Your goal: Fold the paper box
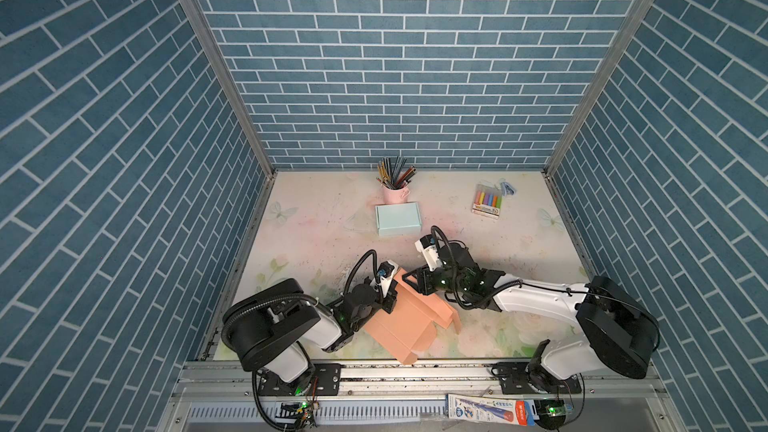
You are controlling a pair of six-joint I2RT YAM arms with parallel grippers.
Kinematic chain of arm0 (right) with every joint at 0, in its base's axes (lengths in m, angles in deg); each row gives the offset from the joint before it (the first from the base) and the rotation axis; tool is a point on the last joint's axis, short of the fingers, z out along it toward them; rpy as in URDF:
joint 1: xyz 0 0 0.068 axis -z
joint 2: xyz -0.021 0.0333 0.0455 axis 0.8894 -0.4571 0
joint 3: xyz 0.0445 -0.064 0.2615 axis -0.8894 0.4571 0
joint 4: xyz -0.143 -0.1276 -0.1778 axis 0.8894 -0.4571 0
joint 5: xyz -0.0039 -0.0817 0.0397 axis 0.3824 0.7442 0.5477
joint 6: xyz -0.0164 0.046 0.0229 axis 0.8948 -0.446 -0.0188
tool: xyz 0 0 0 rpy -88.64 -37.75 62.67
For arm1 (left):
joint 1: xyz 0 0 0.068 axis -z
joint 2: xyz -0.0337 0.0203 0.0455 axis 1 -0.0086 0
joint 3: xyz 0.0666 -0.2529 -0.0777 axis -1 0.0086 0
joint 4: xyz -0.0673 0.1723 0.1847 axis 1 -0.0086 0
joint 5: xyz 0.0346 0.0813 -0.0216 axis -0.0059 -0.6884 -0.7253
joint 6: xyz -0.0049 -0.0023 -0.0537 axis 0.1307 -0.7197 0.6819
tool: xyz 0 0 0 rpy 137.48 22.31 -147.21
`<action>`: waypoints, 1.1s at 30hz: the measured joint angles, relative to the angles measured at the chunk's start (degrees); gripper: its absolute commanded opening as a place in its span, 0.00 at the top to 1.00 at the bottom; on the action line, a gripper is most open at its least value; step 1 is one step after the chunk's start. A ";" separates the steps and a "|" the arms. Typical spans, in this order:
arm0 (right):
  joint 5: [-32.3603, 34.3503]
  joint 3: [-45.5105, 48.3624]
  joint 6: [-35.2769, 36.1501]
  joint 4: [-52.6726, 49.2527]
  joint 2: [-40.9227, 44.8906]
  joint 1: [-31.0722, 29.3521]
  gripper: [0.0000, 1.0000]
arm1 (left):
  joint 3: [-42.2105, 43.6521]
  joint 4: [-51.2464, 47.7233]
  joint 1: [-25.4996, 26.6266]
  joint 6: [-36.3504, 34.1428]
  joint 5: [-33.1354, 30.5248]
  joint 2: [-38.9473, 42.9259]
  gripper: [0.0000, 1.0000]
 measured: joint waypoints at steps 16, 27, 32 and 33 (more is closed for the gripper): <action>2.47 -0.20 2.25 -7.17 5.84 -0.22 0.57 | -0.09 -2.56 0.09 1.51 -2.89 1.81 1.00; 12.98 -2.14 11.87 -13.42 27.10 -3.89 0.67 | -2.91 -23.04 -3.63 9.27 -9.68 17.73 1.00; 15.58 -0.90 14.34 -12.72 31.95 -4.59 0.82 | -4.39 -31.93 -7.58 11.89 -9.99 26.01 1.00; 15.87 -0.79 14.47 -12.83 32.02 -4.61 0.84 | -4.74 -33.31 -8.04 12.24 -10.10 26.71 1.00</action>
